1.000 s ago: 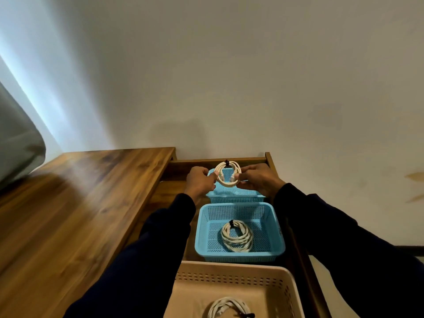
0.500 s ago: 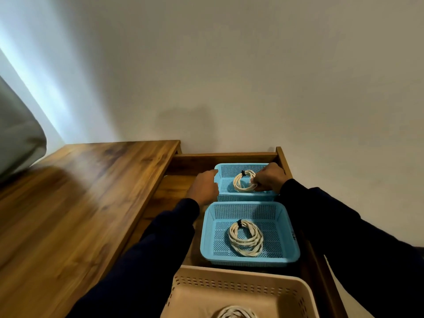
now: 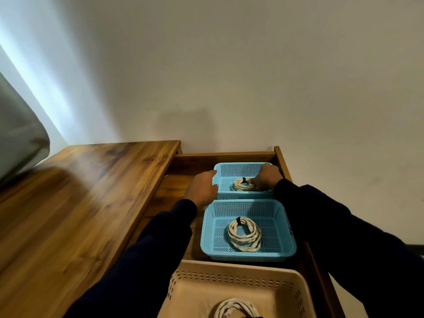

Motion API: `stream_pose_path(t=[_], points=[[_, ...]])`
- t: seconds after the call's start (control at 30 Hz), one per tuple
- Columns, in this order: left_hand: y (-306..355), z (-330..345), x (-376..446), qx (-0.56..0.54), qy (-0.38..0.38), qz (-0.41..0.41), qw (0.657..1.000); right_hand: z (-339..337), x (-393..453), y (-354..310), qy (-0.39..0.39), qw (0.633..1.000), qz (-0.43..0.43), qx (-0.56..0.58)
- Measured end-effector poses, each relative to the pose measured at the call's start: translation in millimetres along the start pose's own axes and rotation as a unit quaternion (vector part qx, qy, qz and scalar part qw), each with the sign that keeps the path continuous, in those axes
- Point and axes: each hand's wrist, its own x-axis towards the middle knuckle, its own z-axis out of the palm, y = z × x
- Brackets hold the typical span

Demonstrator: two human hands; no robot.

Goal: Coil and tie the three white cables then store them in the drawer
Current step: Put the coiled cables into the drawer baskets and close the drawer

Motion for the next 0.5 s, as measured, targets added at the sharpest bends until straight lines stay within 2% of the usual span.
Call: stream_pose_path(t=[0.1, 0.2, 0.3, 0.4, 0.5], points=[[6, -2, -6, 0.024, -0.007, -0.008, 1.0, -5, -5, 4, 0.007, 0.999, -0.005, 0.042], [17, -5, -15, 0.036, -0.012, -0.017, 0.999, -17, -16, 9, -0.015, 0.992, -0.053, 0.114], [38, -9, -31, 0.051, -0.021, -0.007, 0.998, -41, -40, 16, -0.003, 0.981, -0.097, 0.169], [62, -11, -44, 0.053, -0.027, 0.006, 0.998, -66, -62, 27, 0.02, 0.983, -0.132, 0.128], [87, -7, -59, 0.051, -0.034, 0.027, 0.998, -87, -85, 45, 0.029, 0.986, -0.13, 0.102]])
